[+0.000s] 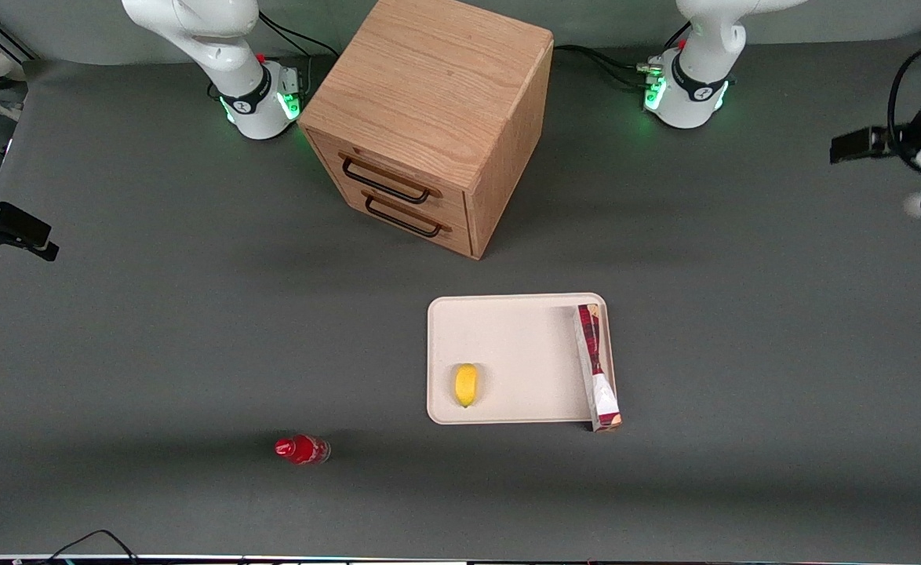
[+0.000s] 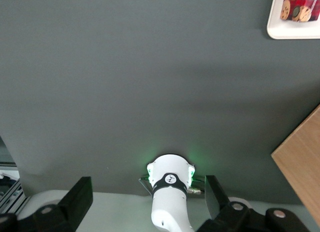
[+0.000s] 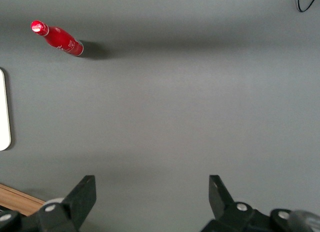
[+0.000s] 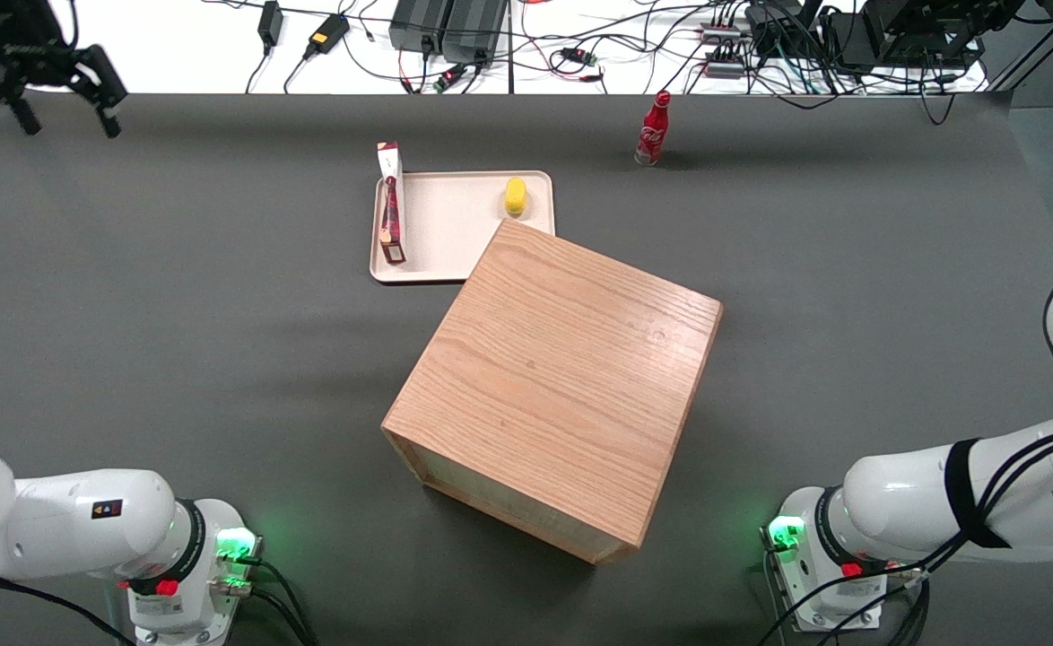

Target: Place red cookie box on tray

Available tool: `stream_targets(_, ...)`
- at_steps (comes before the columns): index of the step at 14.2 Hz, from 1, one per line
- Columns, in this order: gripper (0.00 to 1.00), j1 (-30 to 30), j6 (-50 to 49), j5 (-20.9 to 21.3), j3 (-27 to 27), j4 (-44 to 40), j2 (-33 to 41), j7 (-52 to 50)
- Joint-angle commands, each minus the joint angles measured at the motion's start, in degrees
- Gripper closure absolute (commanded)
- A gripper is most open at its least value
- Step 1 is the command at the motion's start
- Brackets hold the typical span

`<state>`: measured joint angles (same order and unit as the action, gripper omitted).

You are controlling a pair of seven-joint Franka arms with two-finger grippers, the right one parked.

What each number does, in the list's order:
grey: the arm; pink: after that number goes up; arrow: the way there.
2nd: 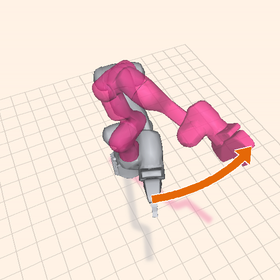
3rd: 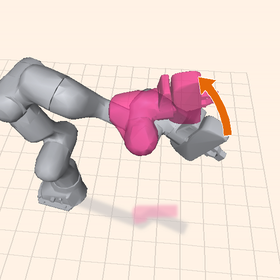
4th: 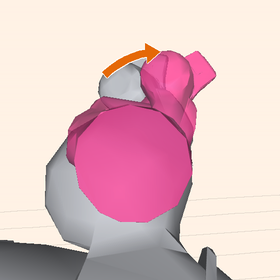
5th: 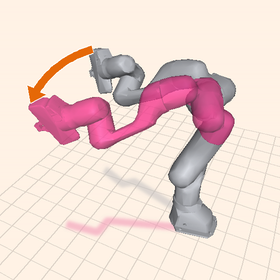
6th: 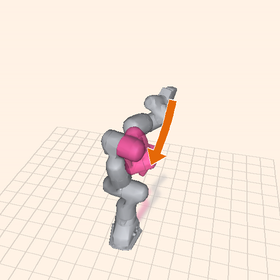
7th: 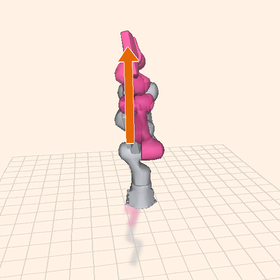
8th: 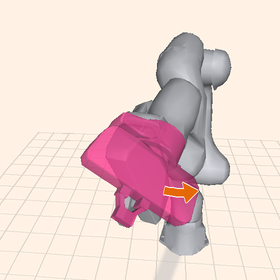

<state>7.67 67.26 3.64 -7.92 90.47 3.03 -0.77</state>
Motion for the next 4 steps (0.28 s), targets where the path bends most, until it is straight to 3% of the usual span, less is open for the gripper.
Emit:
stream_targets(1, 0.00, -1.2, 4.8, -0.3, 0.8, 10.3, 7.5, 0.3)
stream_targets(4, 0.00, -1.4, 4.2, -0.6, 1.5, 4.7, 3.1, 1.4)
